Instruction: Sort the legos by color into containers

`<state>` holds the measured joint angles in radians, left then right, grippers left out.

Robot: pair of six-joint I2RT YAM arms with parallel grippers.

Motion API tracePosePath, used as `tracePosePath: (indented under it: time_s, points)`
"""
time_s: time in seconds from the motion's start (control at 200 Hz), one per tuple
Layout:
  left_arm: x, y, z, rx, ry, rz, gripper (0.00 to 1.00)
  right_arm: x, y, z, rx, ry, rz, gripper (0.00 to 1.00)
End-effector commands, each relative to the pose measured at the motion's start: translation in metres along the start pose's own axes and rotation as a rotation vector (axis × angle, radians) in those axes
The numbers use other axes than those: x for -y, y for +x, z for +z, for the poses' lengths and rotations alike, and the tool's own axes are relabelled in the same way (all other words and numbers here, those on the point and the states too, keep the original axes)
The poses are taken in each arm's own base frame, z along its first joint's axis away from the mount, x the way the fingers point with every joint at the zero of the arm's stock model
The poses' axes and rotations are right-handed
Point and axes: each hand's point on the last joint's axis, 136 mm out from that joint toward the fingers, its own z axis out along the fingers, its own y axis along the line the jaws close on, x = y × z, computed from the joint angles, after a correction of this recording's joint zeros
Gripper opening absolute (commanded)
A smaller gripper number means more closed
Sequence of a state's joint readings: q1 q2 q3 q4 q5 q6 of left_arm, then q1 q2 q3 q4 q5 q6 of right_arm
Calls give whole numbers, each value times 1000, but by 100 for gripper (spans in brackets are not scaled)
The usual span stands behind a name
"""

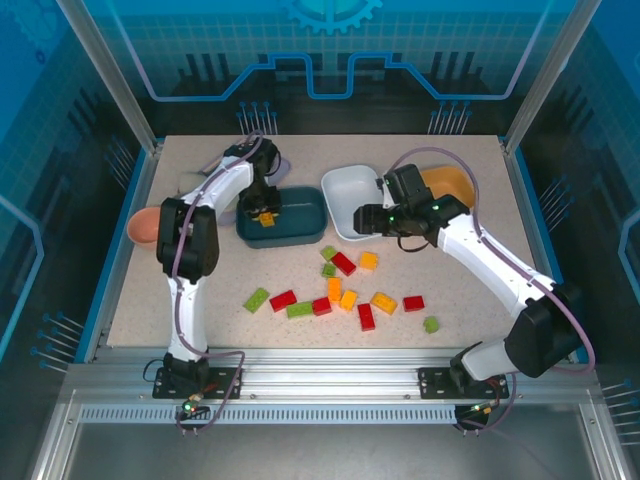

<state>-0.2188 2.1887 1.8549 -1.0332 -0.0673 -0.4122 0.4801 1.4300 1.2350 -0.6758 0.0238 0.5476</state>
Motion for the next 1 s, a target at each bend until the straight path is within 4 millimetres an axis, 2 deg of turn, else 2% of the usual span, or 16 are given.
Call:
tracePosePath:
  time_s: [0.0,0.125,0.205,0.275,0.335,0.39,0.51,0.595,0.67,0.765,0.77,0.875,0.995]
  points:
    - [-2,1,-4,-21,-16,15,56,53,39,-3,-127,191,106,69]
    - [2,1,-19,9,9,23,68,94,75,-10,-241,323,229,69]
    - [9,1,-41,53,39,29,74,118,99,-17,-309,408,332,73]
    - [21,6,-64,95,94,42,76,131,116,-22,-359,426,477,73]
    - [38,17,-84,132,161,76,78,132,126,-21,-382,405,591,72]
    - [58,31,-103,162,248,117,83,130,131,-18,-387,390,693,71]
    - [104,82,-137,219,471,245,85,119,138,-6,-403,355,874,68]
    - [123,120,-156,233,614,295,86,116,151,1,-436,373,973,67]
    - [127,149,-159,218,666,301,86,115,161,3,-455,392,1050,67]
    - [131,175,-162,197,706,306,86,112,160,6,-440,386,1112,68]
    - [131,177,-162,195,706,308,86,113,165,6,-449,394,1117,68]
    - [136,197,-165,193,734,341,86,112,177,13,-476,408,1167,69]
    - [141,208,-168,196,759,358,86,112,190,20,-516,420,1213,69]
